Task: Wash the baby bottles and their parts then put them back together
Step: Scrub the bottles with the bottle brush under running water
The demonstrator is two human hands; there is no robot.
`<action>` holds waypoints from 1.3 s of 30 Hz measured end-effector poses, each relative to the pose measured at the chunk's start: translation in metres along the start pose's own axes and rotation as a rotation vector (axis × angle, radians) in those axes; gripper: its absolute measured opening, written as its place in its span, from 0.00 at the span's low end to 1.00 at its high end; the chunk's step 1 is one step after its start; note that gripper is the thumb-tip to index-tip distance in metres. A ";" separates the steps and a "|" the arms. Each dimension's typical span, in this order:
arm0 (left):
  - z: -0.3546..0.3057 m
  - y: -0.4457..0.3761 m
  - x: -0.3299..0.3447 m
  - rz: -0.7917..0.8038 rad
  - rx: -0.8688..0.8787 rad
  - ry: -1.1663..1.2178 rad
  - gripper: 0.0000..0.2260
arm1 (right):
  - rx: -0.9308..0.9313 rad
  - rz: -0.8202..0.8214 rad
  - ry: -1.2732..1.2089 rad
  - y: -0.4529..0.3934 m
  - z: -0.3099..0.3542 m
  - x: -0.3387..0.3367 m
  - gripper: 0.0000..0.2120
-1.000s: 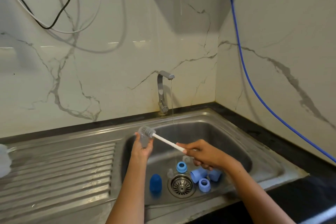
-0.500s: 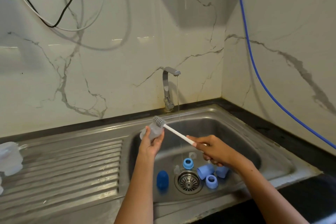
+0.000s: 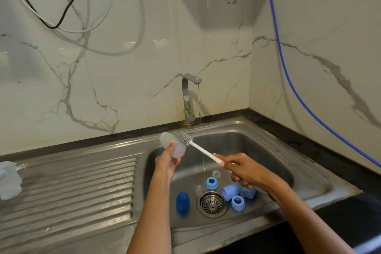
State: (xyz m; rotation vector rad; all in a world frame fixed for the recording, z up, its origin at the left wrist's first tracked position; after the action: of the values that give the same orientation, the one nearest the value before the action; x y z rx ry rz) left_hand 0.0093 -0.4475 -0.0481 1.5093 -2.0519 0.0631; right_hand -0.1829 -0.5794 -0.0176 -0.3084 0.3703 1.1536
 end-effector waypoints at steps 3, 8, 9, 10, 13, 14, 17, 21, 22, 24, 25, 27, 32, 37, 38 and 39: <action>0.010 0.007 0.016 0.039 0.073 -0.236 0.17 | -0.033 -0.123 0.068 -0.011 0.004 0.004 0.15; 0.005 0.004 0.006 -0.067 0.089 -0.171 0.17 | 0.023 0.008 -0.035 -0.008 0.000 0.001 0.14; 0.003 0.002 0.001 -0.110 0.099 -0.164 0.18 | 0.034 0.048 -0.050 -0.006 -0.002 -0.001 0.14; 0.001 0.000 -0.003 -0.137 0.115 -0.162 0.17 | 0.040 0.070 -0.051 -0.004 -0.004 -0.002 0.14; -0.002 0.001 0.002 -0.119 0.186 -0.218 0.11 | 0.031 0.029 -0.030 -0.004 -0.003 0.000 0.14; -0.001 0.003 0.007 -0.095 0.199 -0.264 0.11 | 0.014 -0.015 -0.017 -0.006 -0.001 0.002 0.15; 0.007 0.008 0.017 -0.051 0.204 -0.336 0.13 | -0.049 -0.147 0.087 -0.013 0.010 0.008 0.15; 0.004 0.006 0.005 -0.129 0.178 -0.205 0.14 | -0.012 -0.056 0.046 -0.013 0.013 0.014 0.14; 0.004 0.005 0.000 -0.159 0.156 -0.139 0.16 | 0.026 0.010 0.003 -0.011 0.009 0.014 0.13; 0.003 0.004 -0.008 -0.208 0.133 -0.057 0.20 | 0.090 0.100 -0.049 -0.005 0.001 0.010 0.13; 0.001 0.004 -0.010 -0.217 0.131 -0.045 0.21 | 0.103 0.117 -0.058 -0.003 -0.002 0.008 0.13; 0.001 0.003 -0.007 -0.201 0.145 -0.087 0.17 | 0.090 0.092 -0.045 -0.002 -0.002 0.007 0.13; 0.007 0.011 0.016 -0.080 0.259 -0.338 0.09 | -0.020 -0.158 0.085 -0.017 0.009 0.010 0.16; 0.005 0.010 0.016 -0.093 0.236 -0.267 0.08 | 0.054 -0.123 0.047 -0.018 0.011 0.009 0.16; 0.004 0.009 0.010 -0.126 0.201 -0.185 0.11 | 0.093 -0.063 0.014 -0.014 0.006 0.009 0.15; 0.002 0.007 0.001 -0.156 0.165 -0.095 0.15 | 0.125 -0.001 -0.009 -0.009 0.000 0.009 0.14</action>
State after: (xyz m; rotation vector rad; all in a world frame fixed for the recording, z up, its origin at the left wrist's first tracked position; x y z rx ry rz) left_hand 0.0021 -0.4469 -0.0472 1.8007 -2.0362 0.1043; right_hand -0.1709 -0.5749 -0.0209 -0.1936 0.4321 1.1251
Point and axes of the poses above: each hand's wrist, its own y-axis away from the middle knuckle, its own x-axis out of the palm, z = x × y, the point moved 6 cm from there along -y, towards the middle knuckle, and after that the axes turned 3 degrees about -z, right-handed, at the moved point
